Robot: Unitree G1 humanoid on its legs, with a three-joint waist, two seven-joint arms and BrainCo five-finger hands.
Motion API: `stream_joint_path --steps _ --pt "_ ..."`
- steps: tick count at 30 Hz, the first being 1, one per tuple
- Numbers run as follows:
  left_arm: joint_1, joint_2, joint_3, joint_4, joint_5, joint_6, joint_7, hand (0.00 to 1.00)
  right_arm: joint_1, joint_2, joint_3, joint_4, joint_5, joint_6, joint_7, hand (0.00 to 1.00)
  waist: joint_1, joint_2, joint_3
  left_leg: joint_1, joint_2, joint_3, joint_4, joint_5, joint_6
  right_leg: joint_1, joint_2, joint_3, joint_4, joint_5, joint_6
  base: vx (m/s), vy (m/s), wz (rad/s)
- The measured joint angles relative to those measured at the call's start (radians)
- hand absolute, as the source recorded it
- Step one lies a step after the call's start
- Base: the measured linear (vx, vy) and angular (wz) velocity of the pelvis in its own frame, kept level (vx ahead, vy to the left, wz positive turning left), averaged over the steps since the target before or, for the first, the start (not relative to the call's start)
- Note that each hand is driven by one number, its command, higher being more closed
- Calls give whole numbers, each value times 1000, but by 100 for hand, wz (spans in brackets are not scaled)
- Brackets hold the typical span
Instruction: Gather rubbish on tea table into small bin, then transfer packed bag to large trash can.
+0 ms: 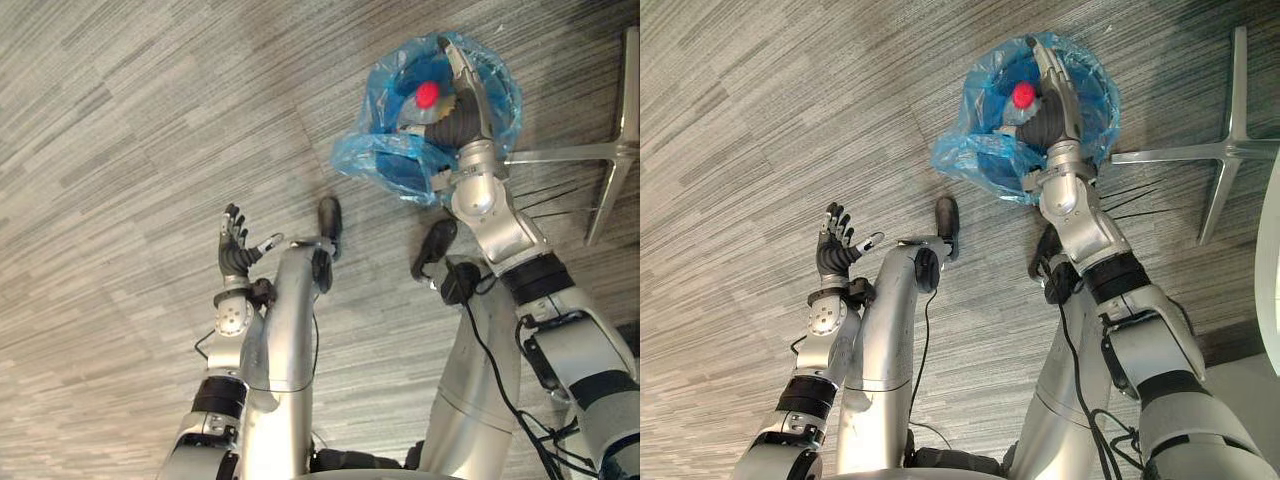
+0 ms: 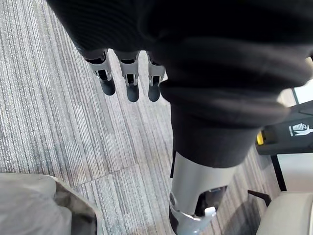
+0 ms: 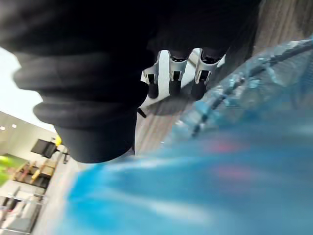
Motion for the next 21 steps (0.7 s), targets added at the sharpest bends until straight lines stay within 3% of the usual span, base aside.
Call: stream_joint_path --steps 2,9,14,21 --pt "0 6 13 6 2 14 2 0 55 6 -26 -87 -18 -6 -15 0 -4 -20 2 19 0 2 -9 -3 -6 19 1 -1 -10 -2 0 -53 11 -2" --pt "0 5 17 39 12 28 1 0 186 3 -43 -112 -72 -37 26 0 -5 -35 2 65 3 2 -50 7 -17 72 1 -16 -51 6 -7 -38 6 2" --pt "0 4 16 44 12 27 1 0 155 5 -16 49 -157 -35 54 0 -4 -36 2 71 3 0 -66 11 -16 81 1 -25 -66 11 -16 0 0 0" --pt "-1 13 5 36 10 -3 2 0 8 28 87 383 -240 25 60 0 0 -35 2 48 0 -4 -70 11 -18 57 -3 -30 -61 5 -10 -9 2 1"
